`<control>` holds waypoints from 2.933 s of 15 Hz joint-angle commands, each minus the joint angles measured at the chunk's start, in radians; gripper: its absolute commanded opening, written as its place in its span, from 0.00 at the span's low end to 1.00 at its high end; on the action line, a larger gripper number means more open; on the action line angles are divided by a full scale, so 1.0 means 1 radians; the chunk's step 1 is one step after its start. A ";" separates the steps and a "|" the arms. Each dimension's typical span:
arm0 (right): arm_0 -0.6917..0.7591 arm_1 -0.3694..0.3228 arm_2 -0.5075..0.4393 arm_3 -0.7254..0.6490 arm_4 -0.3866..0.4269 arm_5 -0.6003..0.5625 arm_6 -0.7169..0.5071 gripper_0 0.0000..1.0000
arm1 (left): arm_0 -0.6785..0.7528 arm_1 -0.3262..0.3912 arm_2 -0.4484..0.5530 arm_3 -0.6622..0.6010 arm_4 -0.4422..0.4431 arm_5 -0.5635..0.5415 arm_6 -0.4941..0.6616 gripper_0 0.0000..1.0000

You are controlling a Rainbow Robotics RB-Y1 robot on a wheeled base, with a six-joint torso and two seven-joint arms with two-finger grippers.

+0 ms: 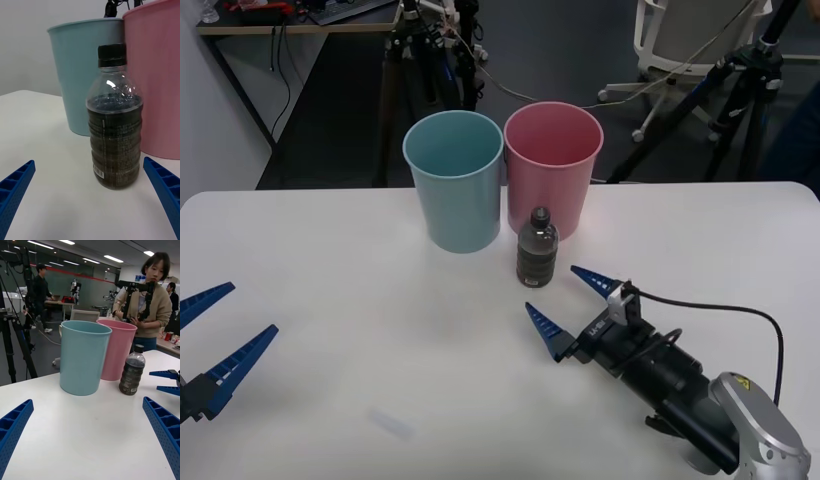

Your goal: Grasp the object on the table and drop it into the matching bin: aluminum can to the light blue bin, PET bottle to the pink bin.

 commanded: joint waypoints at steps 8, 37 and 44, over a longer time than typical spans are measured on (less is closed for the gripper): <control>-0.099 0.012 -0.012 0.116 -0.017 0.008 0.052 1.00 | 0.000 0.000 0.000 0.000 0.000 0.000 0.000 1.00; -0.258 0.120 -0.002 0.210 -0.023 0.264 0.108 1.00 | 0.000 0.000 0.000 0.000 0.000 0.000 0.000 1.00; -0.260 0.120 0.012 0.208 -0.040 0.267 0.109 0.00 | 0.000 0.000 0.000 0.000 0.000 0.000 0.000 1.00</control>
